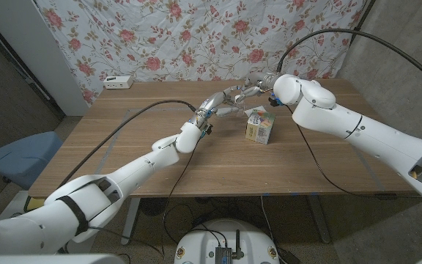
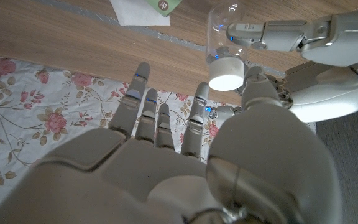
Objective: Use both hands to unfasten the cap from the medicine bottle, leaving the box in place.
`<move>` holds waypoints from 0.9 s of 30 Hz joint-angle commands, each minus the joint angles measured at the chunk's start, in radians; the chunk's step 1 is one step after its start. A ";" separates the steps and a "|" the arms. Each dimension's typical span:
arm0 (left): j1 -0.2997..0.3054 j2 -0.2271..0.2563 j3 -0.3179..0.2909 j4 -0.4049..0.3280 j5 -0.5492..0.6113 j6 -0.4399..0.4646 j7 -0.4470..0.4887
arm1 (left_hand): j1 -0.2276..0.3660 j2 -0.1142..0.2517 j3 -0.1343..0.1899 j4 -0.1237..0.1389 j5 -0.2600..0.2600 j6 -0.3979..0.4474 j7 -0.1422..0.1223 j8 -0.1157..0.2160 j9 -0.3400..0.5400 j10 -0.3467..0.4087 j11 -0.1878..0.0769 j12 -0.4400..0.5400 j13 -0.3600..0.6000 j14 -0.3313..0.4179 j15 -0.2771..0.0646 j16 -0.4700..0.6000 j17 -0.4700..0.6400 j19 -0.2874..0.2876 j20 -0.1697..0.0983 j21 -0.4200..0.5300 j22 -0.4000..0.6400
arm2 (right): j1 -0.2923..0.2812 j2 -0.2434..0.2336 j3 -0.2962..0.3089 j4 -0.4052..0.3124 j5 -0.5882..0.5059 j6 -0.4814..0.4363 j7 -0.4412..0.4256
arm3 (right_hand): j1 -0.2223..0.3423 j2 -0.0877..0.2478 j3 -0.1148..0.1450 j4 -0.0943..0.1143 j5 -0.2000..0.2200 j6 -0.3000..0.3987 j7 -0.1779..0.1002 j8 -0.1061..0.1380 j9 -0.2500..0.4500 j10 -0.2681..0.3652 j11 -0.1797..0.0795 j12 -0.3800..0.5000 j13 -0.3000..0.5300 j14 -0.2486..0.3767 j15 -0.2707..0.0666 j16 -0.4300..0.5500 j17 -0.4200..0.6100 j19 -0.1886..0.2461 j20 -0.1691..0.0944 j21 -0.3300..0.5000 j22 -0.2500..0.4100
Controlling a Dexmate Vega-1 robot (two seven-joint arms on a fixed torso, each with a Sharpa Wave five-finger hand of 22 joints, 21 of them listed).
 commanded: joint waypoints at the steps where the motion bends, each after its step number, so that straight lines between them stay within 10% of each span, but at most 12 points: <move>1: 0.005 0.002 0.001 -0.008 -0.003 0.006 0.000 | -0.001 0.007 0.010 -0.002 0.005 0.000 0.002 0.002 0.003 0.063 -0.059 0.004 0.005 0.002 -0.050 0.001 0.001 0.000 -0.004 0.000 0.003 | -0.004 0.009 -0.003 0.004 -0.021 -0.011 0.011 | 0.012 0.002 0.010 -0.003 0.005 0.013 0.001 0.010 0.004 0.010 -0.006 0.008 0.006 0.010 -0.003 0.003 0.002 0.014 -0.001 -0.003 0.001; 27: 0.015 0.007 -0.002 -0.033 -0.001 0.019 -0.006 | -0.003 0.007 0.014 -0.001 0.005 -0.001 0.002 0.002 0.003 0.064 -0.058 0.004 0.005 0.001 -0.050 0.001 0.001 0.000 -0.004 0.000 0.003 | -0.027 0.009 0.003 -0.012 -0.043 -0.032 -0.007 | 0.058 0.015 0.047 -0.016 0.002 0.075 -0.029 0.058 0.026 0.032 -0.017 0.008 0.008 0.030 -0.025 0.005 0.005 0.024 -0.013 -0.004 0.001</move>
